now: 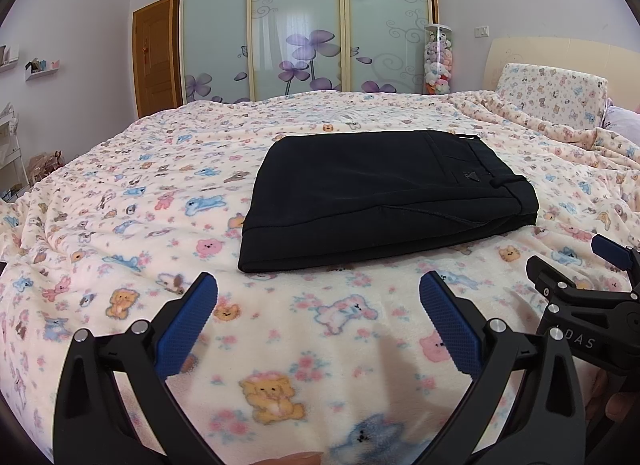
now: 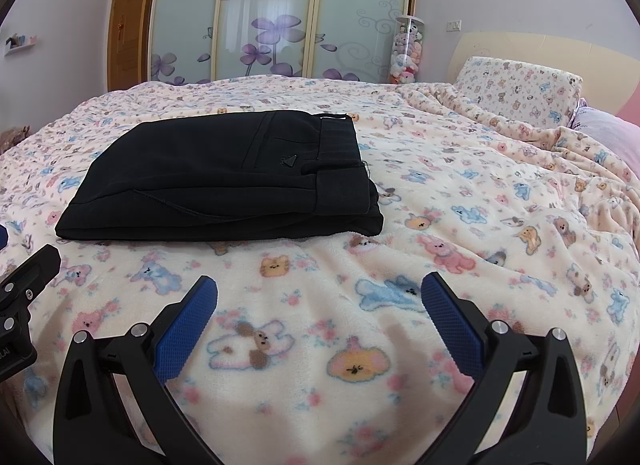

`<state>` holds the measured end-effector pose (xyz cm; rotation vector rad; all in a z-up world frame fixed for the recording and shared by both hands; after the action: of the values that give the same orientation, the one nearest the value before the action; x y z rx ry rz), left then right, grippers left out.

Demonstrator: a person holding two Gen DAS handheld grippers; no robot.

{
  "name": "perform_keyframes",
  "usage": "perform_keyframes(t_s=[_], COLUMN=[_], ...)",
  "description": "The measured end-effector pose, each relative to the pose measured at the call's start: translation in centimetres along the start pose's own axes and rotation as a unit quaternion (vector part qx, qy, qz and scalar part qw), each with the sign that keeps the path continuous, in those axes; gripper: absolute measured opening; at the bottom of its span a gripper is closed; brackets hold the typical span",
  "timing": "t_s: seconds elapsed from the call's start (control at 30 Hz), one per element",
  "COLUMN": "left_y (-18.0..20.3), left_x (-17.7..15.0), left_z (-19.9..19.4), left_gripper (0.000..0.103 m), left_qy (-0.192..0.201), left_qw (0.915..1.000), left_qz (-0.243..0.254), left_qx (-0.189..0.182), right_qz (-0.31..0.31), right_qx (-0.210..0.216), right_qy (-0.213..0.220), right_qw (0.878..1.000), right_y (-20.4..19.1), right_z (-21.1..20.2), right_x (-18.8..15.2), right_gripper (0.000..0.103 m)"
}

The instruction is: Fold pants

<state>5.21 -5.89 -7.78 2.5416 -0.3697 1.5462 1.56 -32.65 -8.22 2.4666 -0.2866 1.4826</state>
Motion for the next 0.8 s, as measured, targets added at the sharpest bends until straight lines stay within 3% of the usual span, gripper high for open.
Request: perform_keyframes(t_s=[0.8], left_y=[0.0], left_x=[0.19], left_z=[0.11], left_gripper=[0.101], left_qy=[-0.002], left_qw=[0.9999], left_qz=[-0.001], left_qx=[-0.012], right_qz=[-0.001], right_qx=[0.002], right_qy=[-0.001], right_qw=[1.0], right_y=[0.04], right_z=[0.15], right_x=[0.09], right_gripper=[0.102])
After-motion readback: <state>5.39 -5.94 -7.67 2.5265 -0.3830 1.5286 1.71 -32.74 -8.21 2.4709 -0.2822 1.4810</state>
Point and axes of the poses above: each gripper's, at about its wrist camera, not at the fingertips, and z roughly the way its jaws point, y to its right, x to its top, the point moved 9 cm from there along z, roughly the way its jaws point, and after that the axes turned 2 degrees about y, right-handed, at the moved point
